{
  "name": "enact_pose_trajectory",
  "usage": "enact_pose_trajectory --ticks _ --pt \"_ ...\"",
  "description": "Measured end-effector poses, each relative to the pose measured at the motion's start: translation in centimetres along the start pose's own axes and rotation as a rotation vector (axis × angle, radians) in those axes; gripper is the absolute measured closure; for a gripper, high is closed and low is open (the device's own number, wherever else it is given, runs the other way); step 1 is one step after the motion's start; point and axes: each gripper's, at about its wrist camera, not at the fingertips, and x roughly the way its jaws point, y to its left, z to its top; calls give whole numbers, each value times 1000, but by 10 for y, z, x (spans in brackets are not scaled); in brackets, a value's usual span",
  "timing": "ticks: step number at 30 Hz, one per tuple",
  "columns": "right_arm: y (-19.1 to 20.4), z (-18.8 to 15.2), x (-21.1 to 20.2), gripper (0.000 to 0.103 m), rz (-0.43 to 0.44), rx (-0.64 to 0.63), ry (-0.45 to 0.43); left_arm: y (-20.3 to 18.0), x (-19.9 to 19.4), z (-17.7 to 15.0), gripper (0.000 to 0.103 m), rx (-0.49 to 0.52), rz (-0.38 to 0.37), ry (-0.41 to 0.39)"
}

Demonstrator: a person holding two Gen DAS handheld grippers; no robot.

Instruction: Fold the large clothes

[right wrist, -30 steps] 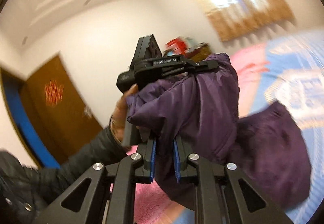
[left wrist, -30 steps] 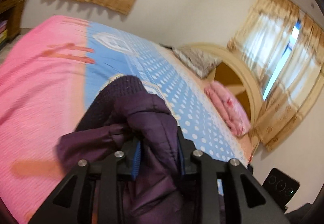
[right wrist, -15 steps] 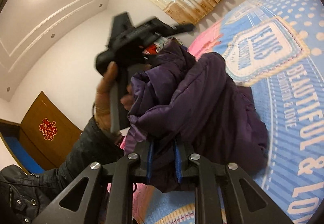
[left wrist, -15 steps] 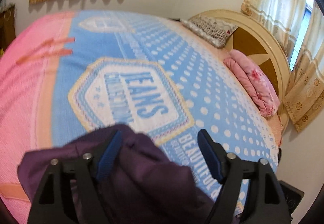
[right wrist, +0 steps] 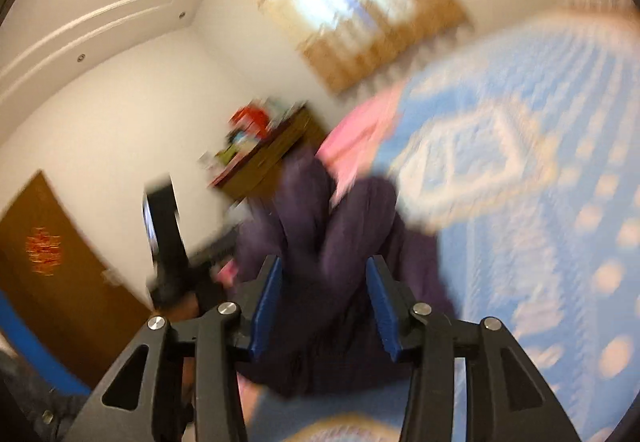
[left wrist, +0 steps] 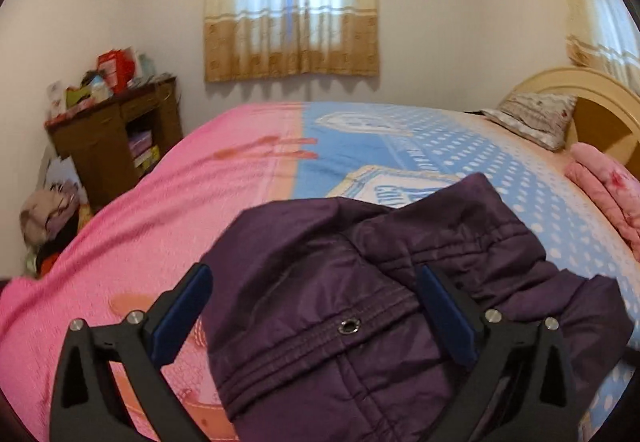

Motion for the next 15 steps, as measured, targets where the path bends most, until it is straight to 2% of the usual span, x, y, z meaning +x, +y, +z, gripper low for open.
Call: enact_pose_trajectory --ticks 2,4,5,6,8,12,15 --pt "22 27 -1 54 -11 -60 -53 -2 9 -1 0 -7 -19 19" --pt "42 53 13 47 53 -76 -63 -9 16 0 0 6 -19 44" --pt "46 61 21 39 87 -60 -58 -16 18 -1 0 20 -16 42" --pt "48 72 40 38 146 -14 -25 -21 22 -2 0 33 -18 46" --pt "42 82 77 38 194 77 41 -27 20 -5 0 46 -13 53" --pt "16 74 149 38 131 153 169 -19 10 -10 0 29 -27 36" --pt "-1 58 173 38 38 118 223 -7 7 -14 0 -11 -25 56"
